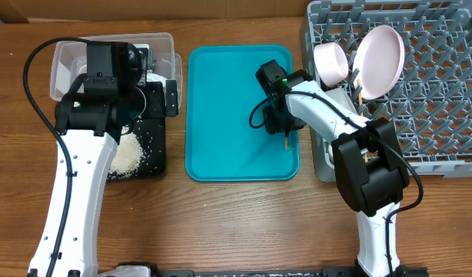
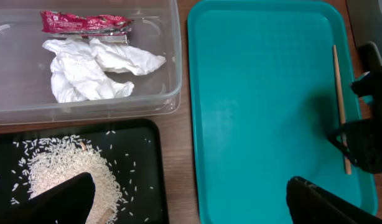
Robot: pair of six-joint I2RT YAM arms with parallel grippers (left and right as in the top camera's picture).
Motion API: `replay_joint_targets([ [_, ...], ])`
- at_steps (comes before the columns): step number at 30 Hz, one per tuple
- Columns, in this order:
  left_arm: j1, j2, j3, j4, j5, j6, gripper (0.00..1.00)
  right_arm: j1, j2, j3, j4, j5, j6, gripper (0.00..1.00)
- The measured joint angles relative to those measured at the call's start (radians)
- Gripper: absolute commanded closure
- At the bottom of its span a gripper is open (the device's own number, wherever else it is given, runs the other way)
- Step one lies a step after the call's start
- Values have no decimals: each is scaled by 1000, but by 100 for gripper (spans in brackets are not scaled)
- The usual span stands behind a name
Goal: Sort waste into correct bins and load items into the dishwasher
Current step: 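Reach the right gripper to the second chopstick and grasp it, then carry the second chopstick right and insert it in the rack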
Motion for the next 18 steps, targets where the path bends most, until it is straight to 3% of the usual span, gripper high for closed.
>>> replay_joint_targets([
  [4, 0, 0, 0, 0, 0, 0, 0, 3, 2, 2, -4, -18, -2, 83],
  [6, 0, 0, 0, 0, 0, 0, 0, 5, 3, 3, -4, -33, -11, 96],
  [12, 0, 0, 0, 0, 0, 0, 0, 6, 5, 13, -33, -56, -23, 96],
  [18, 0, 0, 0, 0, 0, 0, 0, 6, 2, 102, -179, -111, -24, 96],
])
